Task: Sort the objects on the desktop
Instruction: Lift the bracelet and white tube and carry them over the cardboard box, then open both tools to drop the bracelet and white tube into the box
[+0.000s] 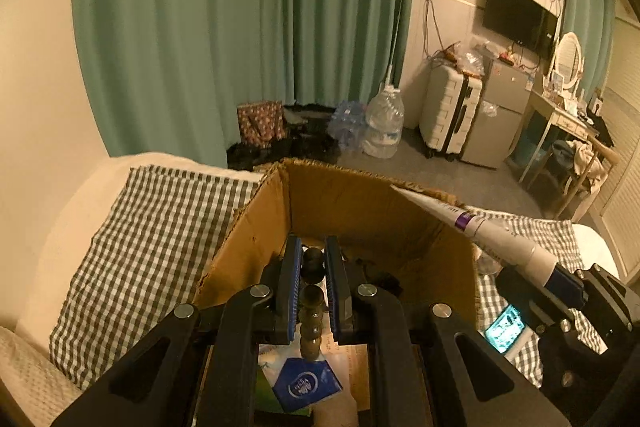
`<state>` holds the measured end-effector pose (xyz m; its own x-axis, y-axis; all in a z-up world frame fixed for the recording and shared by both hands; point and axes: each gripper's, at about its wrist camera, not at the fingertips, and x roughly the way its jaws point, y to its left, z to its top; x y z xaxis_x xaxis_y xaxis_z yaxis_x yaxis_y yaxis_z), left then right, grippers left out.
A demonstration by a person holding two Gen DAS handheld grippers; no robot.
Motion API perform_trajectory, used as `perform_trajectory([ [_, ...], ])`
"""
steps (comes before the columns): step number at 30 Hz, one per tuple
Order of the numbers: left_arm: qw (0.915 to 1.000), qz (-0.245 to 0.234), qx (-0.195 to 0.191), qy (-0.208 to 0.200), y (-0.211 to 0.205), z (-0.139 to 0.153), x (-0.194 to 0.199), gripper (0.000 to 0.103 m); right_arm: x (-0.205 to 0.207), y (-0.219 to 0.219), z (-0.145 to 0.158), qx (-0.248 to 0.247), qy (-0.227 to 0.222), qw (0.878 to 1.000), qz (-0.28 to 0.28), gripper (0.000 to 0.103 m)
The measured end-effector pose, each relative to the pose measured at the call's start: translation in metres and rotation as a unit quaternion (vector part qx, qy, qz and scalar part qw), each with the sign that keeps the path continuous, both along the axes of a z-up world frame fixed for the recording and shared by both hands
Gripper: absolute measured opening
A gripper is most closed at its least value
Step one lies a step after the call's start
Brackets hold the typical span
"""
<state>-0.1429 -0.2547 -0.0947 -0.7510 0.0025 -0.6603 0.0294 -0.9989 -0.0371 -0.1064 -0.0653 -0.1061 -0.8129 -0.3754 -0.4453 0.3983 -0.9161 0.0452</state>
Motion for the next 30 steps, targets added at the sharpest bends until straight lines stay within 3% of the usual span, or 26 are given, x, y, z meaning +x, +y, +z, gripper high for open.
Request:
perform_trajectory([
  [15, 0.9955, 0.009, -0.019, -0.092, -0.004, -0.054, -0.042, 0.011, -0.069, -0.014, -0.052, 0.048, -0.115, 0.992, 0.010, 0.021],
  [23, 0.9965, 0.009, -0.017, -0.082, -0.004, -0.046, -0.039, 0.017, -0.069, -0.007, -0.054, 0.044, -0.117, 0.992, 0.003, 0.021],
  [25, 0.9970, 0.008, -0.015, -0.076, -0.002, -0.040, -0.038, 0.023, -0.069, -0.007, -0.051, 0.038, -0.112, 0.993, -0.001, 0.021],
  [30, 0.9986, 0.005, -0.006, -0.053, 0.011, -0.019, -0.035, 0.023, -0.055, 0.007, -0.035, 0.047, -0.100, 0.994, -0.009, 0.021],
])
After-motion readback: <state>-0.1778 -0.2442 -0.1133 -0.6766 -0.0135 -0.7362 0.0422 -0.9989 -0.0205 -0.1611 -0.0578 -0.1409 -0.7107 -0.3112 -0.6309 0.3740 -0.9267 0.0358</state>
